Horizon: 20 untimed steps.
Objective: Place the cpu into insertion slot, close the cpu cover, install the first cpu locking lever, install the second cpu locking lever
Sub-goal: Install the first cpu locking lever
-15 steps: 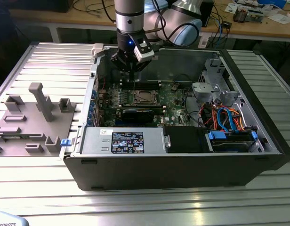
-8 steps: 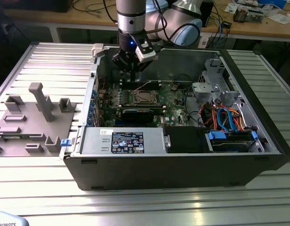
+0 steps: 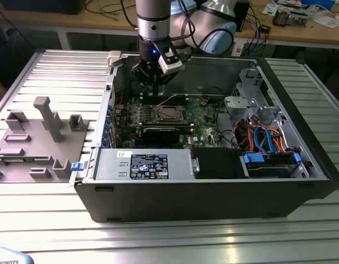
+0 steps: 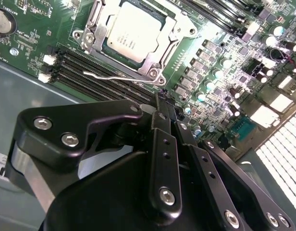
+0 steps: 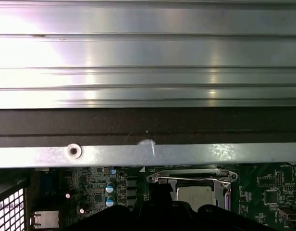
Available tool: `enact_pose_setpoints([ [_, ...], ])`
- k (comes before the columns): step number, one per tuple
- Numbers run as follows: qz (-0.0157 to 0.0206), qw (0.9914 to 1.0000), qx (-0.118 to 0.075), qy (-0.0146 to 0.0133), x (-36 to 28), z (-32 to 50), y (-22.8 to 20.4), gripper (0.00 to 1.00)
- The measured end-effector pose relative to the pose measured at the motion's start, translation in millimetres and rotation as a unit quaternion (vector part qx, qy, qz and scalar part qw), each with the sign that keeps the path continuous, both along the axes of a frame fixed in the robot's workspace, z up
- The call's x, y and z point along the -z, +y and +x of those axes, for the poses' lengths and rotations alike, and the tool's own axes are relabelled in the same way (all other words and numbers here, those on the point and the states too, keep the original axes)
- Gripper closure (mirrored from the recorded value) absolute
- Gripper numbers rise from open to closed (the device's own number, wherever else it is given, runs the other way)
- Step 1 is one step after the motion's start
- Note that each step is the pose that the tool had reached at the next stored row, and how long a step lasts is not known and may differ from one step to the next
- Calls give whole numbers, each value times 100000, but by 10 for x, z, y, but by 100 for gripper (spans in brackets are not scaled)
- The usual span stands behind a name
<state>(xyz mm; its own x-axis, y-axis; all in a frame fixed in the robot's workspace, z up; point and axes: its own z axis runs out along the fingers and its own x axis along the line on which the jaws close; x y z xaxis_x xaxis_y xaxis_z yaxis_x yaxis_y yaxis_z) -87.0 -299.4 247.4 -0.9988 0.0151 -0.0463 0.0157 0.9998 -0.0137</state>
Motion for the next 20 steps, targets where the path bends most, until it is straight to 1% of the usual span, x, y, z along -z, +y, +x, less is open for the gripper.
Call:
enact_pose_setpoints([
  [4,235,100000,42,4,57,4,0,89],
  [9,237,100000,47,14,111,26,10,89],
  [10,241,100000,44,30,151,46,16,89],
  [12,241,100000,43,48,203,72,19,89],
  [15,237,100000,45,61,234,94,20,89],
  [17,235,100000,50,68,259,105,30,89],
  [18,292,100000,46,64,266,106,35,89],
  [20,516,99999,48,60,285,107,39,89],
])
